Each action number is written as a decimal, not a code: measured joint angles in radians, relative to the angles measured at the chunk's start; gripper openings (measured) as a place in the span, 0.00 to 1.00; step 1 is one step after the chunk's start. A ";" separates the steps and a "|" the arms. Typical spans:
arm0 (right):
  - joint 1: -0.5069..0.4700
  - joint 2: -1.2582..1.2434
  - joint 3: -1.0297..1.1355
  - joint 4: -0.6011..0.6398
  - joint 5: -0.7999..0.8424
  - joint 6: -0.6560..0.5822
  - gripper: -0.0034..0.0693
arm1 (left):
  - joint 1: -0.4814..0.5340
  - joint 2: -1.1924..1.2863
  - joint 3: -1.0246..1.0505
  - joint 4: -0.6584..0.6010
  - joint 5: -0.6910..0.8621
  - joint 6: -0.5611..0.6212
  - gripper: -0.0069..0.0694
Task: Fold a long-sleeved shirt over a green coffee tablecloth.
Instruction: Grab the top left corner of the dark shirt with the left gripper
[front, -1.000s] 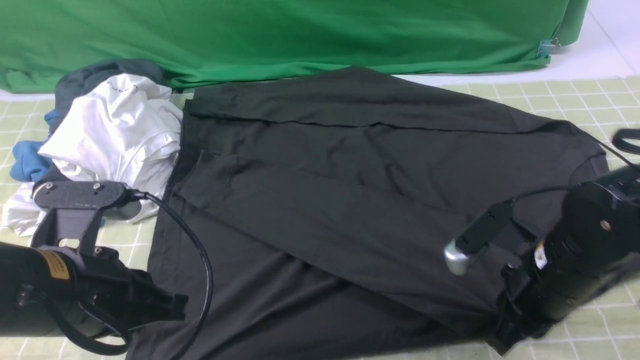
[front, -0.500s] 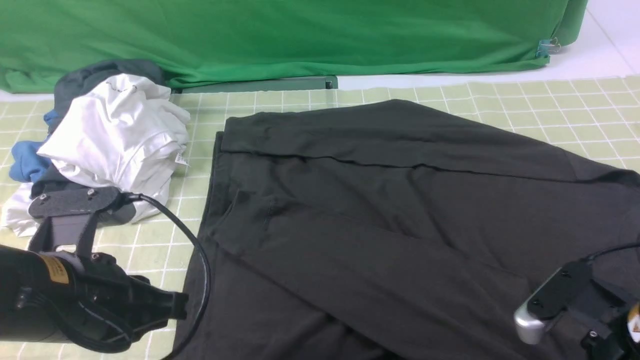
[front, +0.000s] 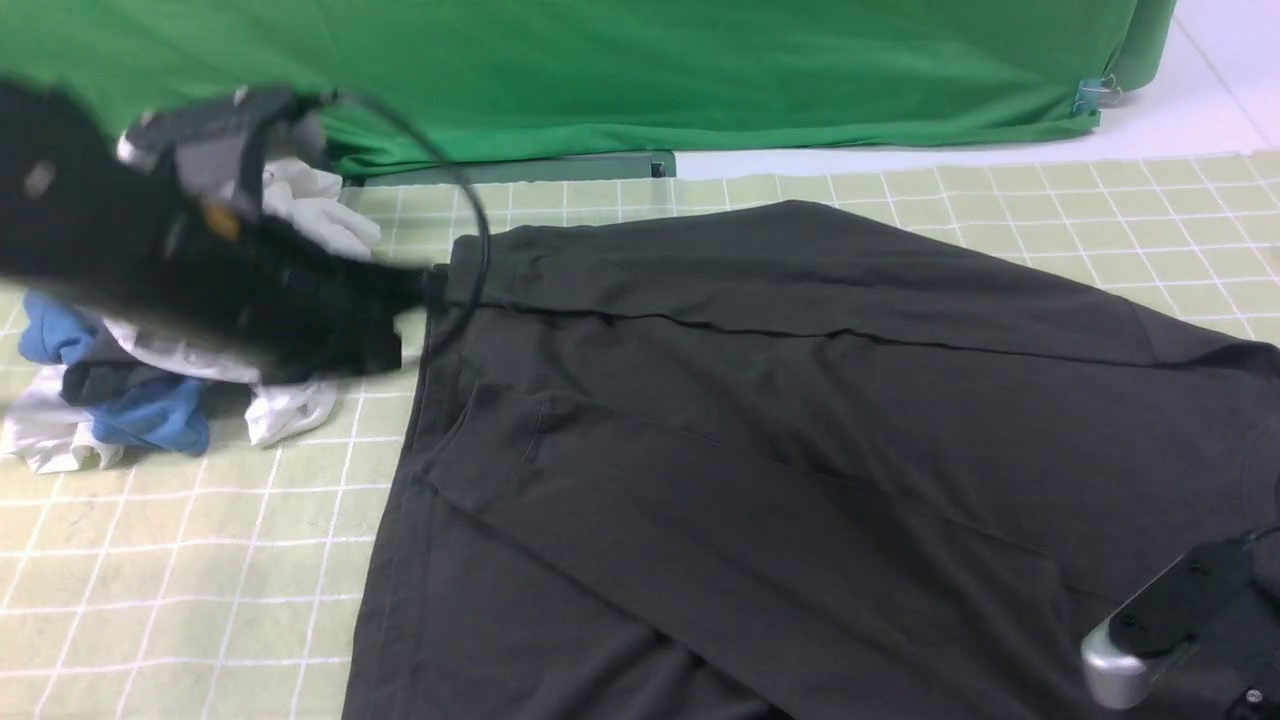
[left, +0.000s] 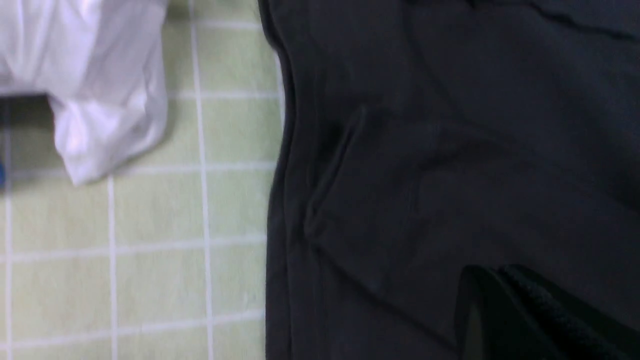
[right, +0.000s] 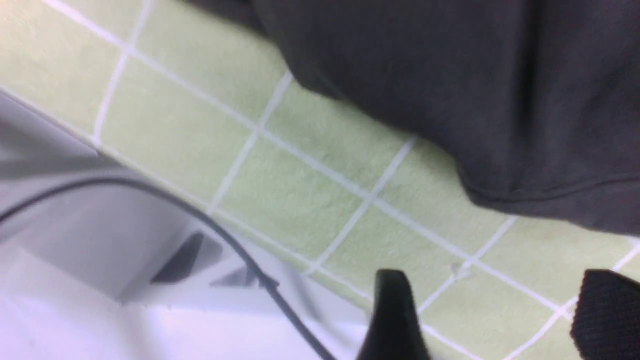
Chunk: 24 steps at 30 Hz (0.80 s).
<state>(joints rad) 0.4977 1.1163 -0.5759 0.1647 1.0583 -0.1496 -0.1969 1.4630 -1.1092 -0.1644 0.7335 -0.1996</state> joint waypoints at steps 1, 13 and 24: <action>0.000 -0.006 0.000 0.000 -0.001 0.000 0.65 | 0.000 0.009 -0.009 0.000 0.000 -0.001 0.11; 0.000 -0.392 0.001 0.000 -0.040 0.113 0.58 | 0.026 0.540 -0.494 -0.001 0.054 -0.056 0.30; 0.000 -0.420 0.002 0.000 -0.040 0.150 0.58 | 0.026 0.763 -0.675 -0.008 0.096 -0.169 0.77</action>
<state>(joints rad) 0.4977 0.6966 -0.5741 0.1647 1.0188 0.0000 -0.1708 2.2258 -1.7839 -0.1725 0.8299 -0.3683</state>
